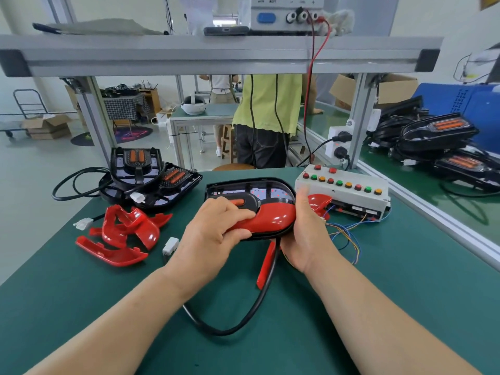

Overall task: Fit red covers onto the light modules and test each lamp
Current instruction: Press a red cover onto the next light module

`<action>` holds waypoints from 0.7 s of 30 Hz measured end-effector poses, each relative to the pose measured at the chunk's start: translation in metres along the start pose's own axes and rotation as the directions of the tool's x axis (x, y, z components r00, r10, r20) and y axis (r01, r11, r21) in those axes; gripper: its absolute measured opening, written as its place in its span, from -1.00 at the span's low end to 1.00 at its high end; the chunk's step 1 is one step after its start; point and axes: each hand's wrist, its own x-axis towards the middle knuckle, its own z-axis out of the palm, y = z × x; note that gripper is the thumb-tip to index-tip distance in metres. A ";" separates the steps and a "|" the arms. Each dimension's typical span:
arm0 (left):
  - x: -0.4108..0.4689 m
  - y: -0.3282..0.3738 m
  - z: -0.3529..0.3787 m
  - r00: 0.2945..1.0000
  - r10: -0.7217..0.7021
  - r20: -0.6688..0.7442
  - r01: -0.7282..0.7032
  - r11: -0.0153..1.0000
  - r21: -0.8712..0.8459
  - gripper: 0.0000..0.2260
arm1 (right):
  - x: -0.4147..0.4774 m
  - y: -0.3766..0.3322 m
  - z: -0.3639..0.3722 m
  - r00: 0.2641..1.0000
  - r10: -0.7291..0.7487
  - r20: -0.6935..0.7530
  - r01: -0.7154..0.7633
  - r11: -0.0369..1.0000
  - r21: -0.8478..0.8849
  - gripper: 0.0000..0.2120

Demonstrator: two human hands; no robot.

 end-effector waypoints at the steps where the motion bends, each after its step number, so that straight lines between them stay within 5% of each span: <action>1: 0.001 -0.001 -0.002 1.000 0.011 0.002 -0.011 1.000 -0.004 -0.70 | 0.000 0.000 0.000 1.000 0.004 -0.003 -0.004 1.000 0.001 -0.41; 15: -0.002 0.004 -0.004 0.996 -0.085 -0.013 0.083 0.992 -0.094 -0.69 | 0.000 0.001 -0.005 0.999 0.013 0.044 -0.013 1.000 -0.015 -0.40; 21: -0.003 0.007 -0.002 0.990 -0.140 -0.034 0.135 0.983 -0.123 -0.70 | -0.005 0.003 -0.006 0.980 -0.038 0.194 0.059 0.992 -0.107 -0.42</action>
